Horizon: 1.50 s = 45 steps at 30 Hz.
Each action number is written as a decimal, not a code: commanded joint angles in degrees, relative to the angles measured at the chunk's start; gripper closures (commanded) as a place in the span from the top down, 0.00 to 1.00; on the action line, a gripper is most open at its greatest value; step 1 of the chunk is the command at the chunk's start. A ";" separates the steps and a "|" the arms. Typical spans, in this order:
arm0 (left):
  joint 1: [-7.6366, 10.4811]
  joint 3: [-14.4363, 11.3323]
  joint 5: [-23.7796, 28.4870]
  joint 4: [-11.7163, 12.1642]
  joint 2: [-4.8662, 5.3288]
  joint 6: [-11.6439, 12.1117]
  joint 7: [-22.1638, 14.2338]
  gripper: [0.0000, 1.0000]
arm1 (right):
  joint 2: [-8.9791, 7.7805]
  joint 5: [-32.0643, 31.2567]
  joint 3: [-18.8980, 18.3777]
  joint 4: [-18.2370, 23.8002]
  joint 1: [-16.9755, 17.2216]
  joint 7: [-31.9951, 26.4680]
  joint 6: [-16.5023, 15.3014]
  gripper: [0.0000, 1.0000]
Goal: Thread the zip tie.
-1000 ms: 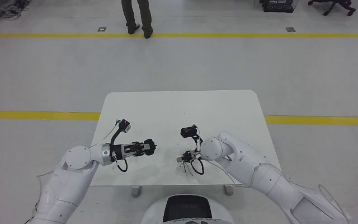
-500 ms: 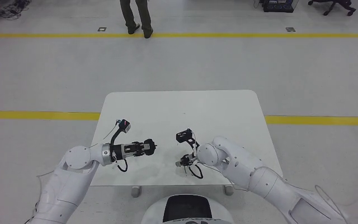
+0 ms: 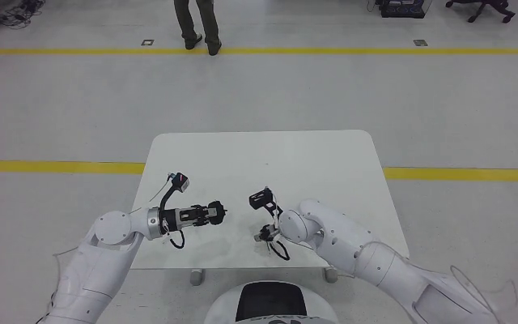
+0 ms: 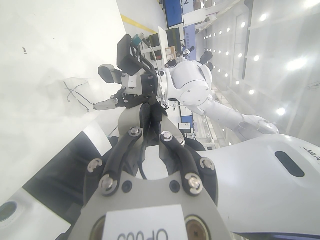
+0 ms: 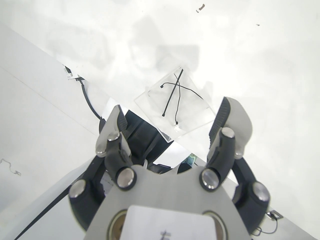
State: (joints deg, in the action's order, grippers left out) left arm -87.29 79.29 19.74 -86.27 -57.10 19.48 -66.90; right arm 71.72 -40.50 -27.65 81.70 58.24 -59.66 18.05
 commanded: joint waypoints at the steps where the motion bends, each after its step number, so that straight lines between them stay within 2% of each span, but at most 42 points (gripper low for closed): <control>1: 0.00 0.00 0.00 0.00 0.00 0.00 0.00 0.00 | 0.45 -0.29 0.43 -0.50 -0.30 -0.35 0.34 0.50; 6: 0.00 0.00 0.00 0.00 0.00 0.00 0.00 0.00 | 1.56 -0.79 1.44 -1.85 -0.99 -1.62 1.15 0.44; 17: 0.00 0.00 0.00 0.00 0.00 0.00 0.00 0.00 | 4.53 -3.10 2.35 -6.89 -2.00 -3.59 1.43 0.42; 24: 0.00 0.00 0.00 0.00 0.00 0.00 0.00 0.00 | 6.10 -4.35 2.37 -8.88 -1.88 -3.98 1.43 0.36; 34: 0.00 0.00 0.00 0.00 0.00 0.00 0.00 0.00 | 8.27 -7.13 2.45 -11.83 -1.72 -5.66 1.43 0.22; 45: 0.00 0.00 0.00 0.00 0.00 0.00 0.00 0.00 | 10.85 -9.74 1.73 -15.28 -1.36 -7.66 1.43 0.20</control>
State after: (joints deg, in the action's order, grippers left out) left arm -87.29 79.29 19.74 -86.27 -57.10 19.48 -66.90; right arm 82.35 -50.04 -25.81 66.71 56.83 -67.17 19.48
